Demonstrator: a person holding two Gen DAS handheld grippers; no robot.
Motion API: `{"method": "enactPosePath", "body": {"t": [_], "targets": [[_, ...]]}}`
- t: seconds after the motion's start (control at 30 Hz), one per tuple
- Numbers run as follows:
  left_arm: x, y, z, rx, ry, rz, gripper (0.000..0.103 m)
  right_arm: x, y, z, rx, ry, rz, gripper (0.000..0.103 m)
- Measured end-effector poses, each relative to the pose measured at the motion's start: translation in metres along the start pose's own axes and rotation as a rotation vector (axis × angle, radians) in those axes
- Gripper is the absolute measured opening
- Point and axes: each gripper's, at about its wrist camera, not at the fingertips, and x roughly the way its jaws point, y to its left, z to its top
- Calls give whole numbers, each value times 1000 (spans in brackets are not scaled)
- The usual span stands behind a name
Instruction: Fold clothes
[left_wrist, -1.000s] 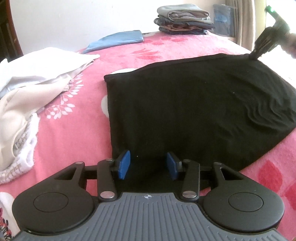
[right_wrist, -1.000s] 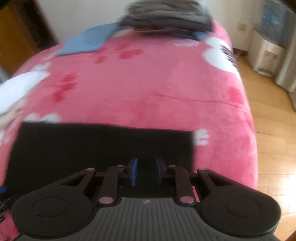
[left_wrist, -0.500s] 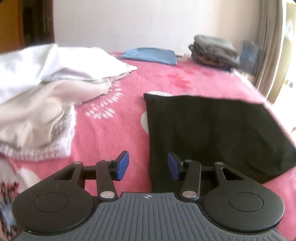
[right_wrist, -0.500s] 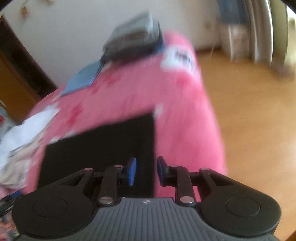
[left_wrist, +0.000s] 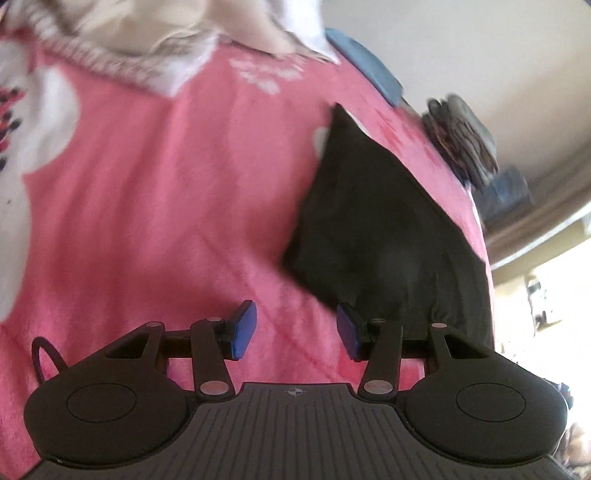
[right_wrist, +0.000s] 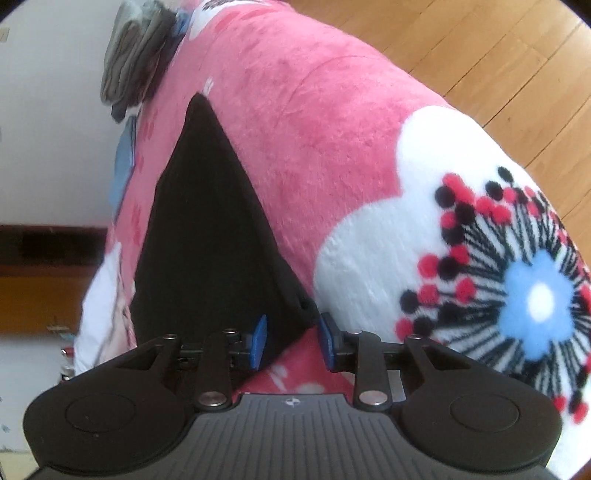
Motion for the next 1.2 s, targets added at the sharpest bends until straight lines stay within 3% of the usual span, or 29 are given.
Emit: {"method": "enactPosePath", "body": {"t": [0.5, 0.7, 0.77, 0.83, 0.9, 0.97, 1.2], "targets": [[32, 0, 7, -64, -52, -68, 45, -1, -9, -1, 7, -12, 53, 33], [39, -5, 5, -49, -71, -60, 26, 2, -5, 0, -18, -34, 63, 32], [41, -6, 6, -46, -78, -51, 7, 4, -2, 0, -36, -44, 60, 31], [42, -6, 6, -43, -86, -41, 3, 3, 1, -2, -51, -66, 53, 27], [34, -7, 3, -41, -93, -34, 1, -1, 3, -5, -68, -98, 44, 11], [23, -7, 0, -38, -100, -28, 0, -6, 5, -8, -85, -129, 35, 5], [-17, -9, -12, -29, -124, -5, 0, -38, 15, -27, -139, -214, 40, 3]]}}
